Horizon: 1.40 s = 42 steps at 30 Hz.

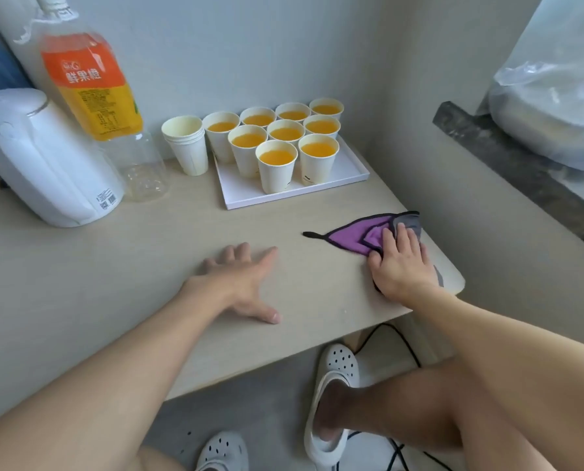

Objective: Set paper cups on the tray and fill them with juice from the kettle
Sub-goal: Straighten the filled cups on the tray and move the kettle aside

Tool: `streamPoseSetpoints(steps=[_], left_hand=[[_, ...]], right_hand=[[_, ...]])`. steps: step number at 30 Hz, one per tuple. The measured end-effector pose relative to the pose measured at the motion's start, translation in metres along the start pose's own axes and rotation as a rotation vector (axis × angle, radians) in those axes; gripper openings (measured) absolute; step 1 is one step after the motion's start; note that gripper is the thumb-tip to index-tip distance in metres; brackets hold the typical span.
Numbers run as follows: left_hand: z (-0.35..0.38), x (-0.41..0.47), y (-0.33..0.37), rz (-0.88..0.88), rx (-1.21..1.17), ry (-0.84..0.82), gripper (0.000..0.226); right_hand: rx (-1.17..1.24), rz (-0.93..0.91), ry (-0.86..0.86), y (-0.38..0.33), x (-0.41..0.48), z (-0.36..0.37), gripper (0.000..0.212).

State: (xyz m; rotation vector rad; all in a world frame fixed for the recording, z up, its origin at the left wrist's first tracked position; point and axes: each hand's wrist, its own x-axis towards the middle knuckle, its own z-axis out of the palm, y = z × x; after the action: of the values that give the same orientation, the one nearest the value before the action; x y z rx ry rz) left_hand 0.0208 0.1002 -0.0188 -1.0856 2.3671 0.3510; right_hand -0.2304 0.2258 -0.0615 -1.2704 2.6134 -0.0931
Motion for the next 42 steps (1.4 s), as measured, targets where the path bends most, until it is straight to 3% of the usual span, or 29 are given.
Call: streamPoseSetpoints(steps=[3,7,10,13,16,19,23,27,29,32,38,42], left_hand=[[0.001,-0.001,0.001,-0.008,0.009,0.011,0.129],[0.006,-0.006,-0.004,-0.015,-0.147,0.057,0.122],[0.004,-0.014,-0.015,-0.062,-0.361,0.17,0.092],[0.012,-0.033,-0.033,-0.175,-0.232,0.127,0.075],[0.023,-0.05,-0.056,-0.267,-0.208,0.055,0.078],[0.027,-0.061,-0.072,-0.283,-0.23,0.023,0.097],[0.036,-0.069,-0.086,-0.318,-0.26,0.008,0.12],[0.038,-0.074,-0.114,-0.268,-0.309,-0.03,0.117],[0.04,-0.078,-0.133,-0.229,-0.343,-0.024,0.116],[0.046,-0.084,-0.153,-0.372,-0.342,0.002,0.117],[0.045,-0.085,-0.162,-0.367,-0.317,0.015,0.108],[0.041,-0.085,-0.188,-0.46,-0.708,0.259,0.077]], right_hand=[[0.032,0.133,0.062,0.004,-0.008,0.006,0.065],[0.034,0.126,0.089,-0.028,-0.028,0.016,0.067],[0.016,0.009,0.047,-0.074,-0.049,0.026,0.069],[0.02,-0.17,-0.006,-0.141,-0.085,0.043,0.069],[0.011,-0.439,-0.057,-0.187,-0.121,0.055,0.063],[-0.055,-0.58,-0.071,-0.178,-0.117,0.054,0.054],[-0.016,-0.382,-0.029,-0.129,-0.083,0.04,0.055],[0.01,-0.04,0.028,-0.083,-0.059,0.025,0.059],[0.027,0.117,0.055,-0.081,-0.048,0.024,0.059],[0.045,0.229,0.056,-0.107,-0.034,0.027,0.059],[-0.008,-0.089,0.039,-0.228,-0.037,0.053,0.059],[-0.026,-0.467,-0.01,-0.316,-0.075,0.074,0.058]])
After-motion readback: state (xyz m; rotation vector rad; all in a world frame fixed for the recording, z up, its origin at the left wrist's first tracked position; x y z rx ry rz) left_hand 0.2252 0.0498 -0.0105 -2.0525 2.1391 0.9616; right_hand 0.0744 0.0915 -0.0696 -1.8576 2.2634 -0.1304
